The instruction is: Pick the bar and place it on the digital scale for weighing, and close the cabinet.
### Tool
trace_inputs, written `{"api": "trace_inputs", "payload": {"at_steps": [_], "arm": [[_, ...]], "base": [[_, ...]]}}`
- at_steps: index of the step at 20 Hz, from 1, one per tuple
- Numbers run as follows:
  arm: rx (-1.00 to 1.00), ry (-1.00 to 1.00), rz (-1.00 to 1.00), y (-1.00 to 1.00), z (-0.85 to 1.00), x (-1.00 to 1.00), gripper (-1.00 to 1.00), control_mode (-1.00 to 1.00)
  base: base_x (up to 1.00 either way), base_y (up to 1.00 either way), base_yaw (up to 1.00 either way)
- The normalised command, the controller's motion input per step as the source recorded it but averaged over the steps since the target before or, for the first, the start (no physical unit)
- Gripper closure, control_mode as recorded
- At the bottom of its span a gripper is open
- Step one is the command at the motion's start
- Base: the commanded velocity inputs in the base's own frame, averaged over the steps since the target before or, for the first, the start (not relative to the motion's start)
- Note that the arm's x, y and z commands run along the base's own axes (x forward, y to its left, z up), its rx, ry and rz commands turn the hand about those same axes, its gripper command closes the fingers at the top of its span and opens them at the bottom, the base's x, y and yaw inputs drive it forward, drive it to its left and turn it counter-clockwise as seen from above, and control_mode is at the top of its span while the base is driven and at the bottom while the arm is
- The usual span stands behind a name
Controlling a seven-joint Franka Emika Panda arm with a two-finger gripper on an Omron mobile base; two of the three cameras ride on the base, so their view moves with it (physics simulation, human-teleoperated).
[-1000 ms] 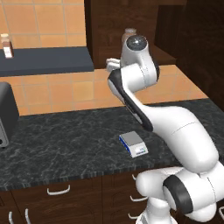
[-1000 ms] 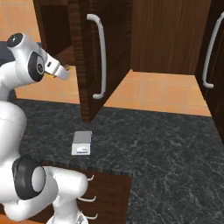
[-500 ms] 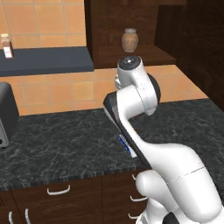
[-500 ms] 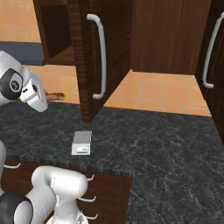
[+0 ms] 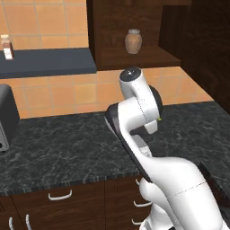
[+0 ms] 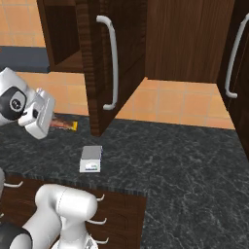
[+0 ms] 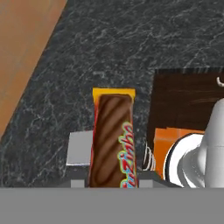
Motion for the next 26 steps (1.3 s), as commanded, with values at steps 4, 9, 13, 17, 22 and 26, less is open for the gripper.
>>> {"api": "trace_inputs", "payload": {"at_steps": [4,9,13,17,22,26], "arm": [[0.00,0.29,-0.01,-0.46,-0.44,0.46,1.00,-1.00],[0.00,0.31,0.00,-0.38,-0.55,0.67,1.00,-1.00],[0.00,0.22,0.00,-0.11,-0.62,0.67,1.00,-1.00],[-0.02,-0.02,0.00,0.00,-0.47,0.40,1.00,-1.00],[0.01,-0.06,0.00,0.00,-0.36,0.28,1.00,-1.00],[0.00,0.00,0.00,0.00,-0.54,0.22,1.00,-1.00]], "base": [[0.00,0.00,0.00],[0.00,0.00,0.00],[0.00,0.00,0.00],[0.00,0.00,0.00],[0.00,0.00,0.00],[0.00,0.00,0.00]]}}
